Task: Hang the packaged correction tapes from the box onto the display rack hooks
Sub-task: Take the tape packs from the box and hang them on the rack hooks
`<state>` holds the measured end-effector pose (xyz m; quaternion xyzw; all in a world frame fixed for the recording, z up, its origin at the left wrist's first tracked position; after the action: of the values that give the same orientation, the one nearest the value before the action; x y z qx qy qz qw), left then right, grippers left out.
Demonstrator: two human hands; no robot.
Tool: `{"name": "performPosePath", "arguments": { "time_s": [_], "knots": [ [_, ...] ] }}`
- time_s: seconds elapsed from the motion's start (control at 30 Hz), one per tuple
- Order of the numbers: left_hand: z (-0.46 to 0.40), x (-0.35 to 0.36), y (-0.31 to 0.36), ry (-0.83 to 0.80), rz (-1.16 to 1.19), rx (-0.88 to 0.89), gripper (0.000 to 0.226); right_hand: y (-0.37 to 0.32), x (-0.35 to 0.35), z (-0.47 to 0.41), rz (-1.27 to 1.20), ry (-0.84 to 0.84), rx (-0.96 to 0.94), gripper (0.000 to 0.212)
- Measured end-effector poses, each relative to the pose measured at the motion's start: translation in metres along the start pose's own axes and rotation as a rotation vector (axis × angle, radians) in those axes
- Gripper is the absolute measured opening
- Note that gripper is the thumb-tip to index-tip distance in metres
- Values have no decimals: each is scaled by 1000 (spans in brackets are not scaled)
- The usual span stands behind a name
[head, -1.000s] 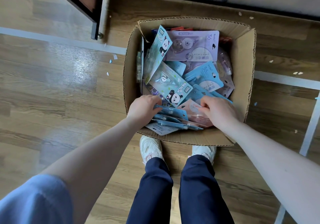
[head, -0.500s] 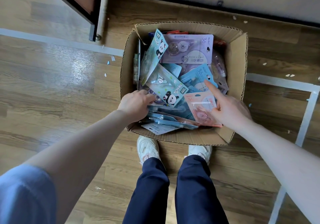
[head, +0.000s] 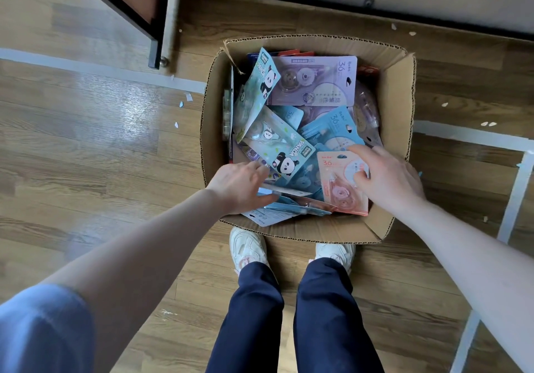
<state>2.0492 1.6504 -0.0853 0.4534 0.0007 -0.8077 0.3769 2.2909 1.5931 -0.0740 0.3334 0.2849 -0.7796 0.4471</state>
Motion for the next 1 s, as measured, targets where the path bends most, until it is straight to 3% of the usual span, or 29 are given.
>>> {"name": "performPosePath", "arguments": {
  "time_s": [0.33,0.4,0.53,0.7,0.87,1.0],
  "knots": [
    [-16,-16,26,90,0,188,21,3,-11,-10,-172,17,54,17],
    [-15,-21,25,87,-18,164,22,3,-15,-6,-167,-22,54,11],
    [-11,-34,19,69,-47,104,37,3,-26,2,-81,-68,-6,20],
    [2,-58,12,70,-84,26,28,-4,-54,11,-71,-42,8,20],
    [26,-98,16,277,91,60,10,-15,-92,25,-94,-5,15,15],
    [37,-137,18,287,112,-24,18,-24,-129,38,-114,29,34,14]
  ]
}}
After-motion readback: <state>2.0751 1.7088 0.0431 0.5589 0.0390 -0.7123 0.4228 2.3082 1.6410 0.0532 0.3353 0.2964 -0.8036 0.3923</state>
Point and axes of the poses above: each hand's wrist, its own z-axis away from the middle knuckle, its own x-axis out of the palm, y = z × x, the point moved 3 cm from there along -z, towards the middle knuckle, and after that the axes turned 11 degrees about x, right-handed, at the moved point
